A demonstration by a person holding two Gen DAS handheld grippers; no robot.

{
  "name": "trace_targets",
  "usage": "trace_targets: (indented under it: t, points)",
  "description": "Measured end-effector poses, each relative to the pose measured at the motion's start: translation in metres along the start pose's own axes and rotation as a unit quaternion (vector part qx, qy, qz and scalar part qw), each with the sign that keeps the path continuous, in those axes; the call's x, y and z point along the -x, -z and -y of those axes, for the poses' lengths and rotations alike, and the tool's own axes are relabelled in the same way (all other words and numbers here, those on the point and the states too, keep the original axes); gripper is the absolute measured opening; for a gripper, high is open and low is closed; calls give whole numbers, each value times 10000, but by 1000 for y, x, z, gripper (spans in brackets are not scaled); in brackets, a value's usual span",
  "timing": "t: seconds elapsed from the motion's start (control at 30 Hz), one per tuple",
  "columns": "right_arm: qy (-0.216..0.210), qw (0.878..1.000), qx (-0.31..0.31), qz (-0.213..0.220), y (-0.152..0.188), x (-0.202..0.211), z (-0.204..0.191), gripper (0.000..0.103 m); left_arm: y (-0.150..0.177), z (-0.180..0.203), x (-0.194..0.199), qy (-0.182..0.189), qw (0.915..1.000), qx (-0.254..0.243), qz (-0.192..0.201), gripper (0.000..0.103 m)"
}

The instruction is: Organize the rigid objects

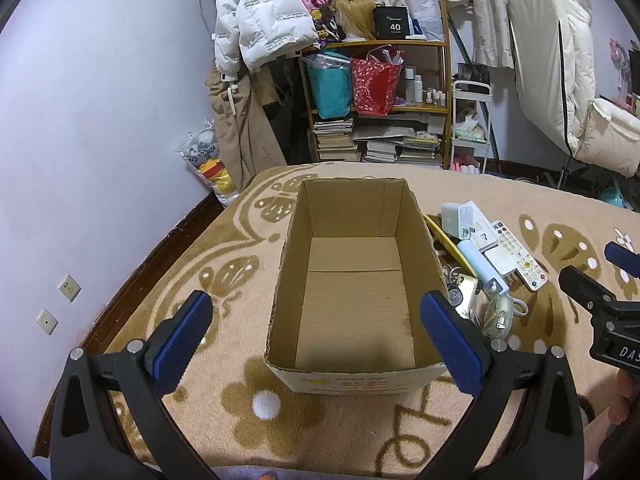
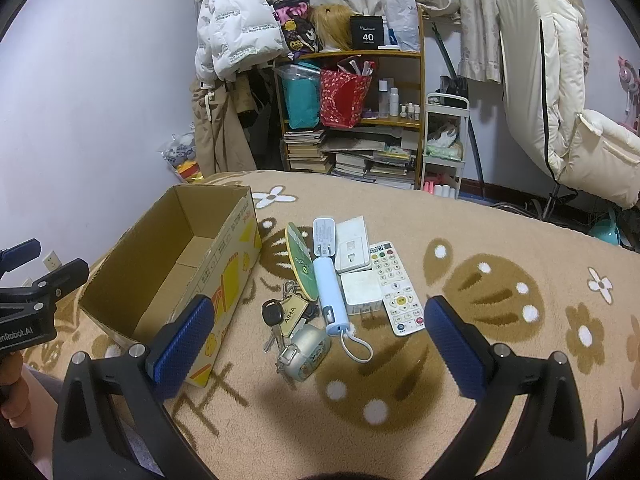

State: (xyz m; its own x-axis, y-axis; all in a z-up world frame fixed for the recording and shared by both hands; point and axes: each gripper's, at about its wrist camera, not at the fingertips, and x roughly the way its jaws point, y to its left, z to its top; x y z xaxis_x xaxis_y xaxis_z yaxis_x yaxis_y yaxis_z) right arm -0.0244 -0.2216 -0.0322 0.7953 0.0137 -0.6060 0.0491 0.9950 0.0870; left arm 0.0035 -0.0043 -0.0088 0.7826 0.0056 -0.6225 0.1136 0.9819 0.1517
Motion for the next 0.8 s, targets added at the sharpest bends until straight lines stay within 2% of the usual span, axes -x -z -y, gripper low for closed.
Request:
trace_targets:
  t: [0.8]
  points:
    - [3,10000,3,-2,0,0,0,103,2,2,0,3,10000,-12,-2,103]
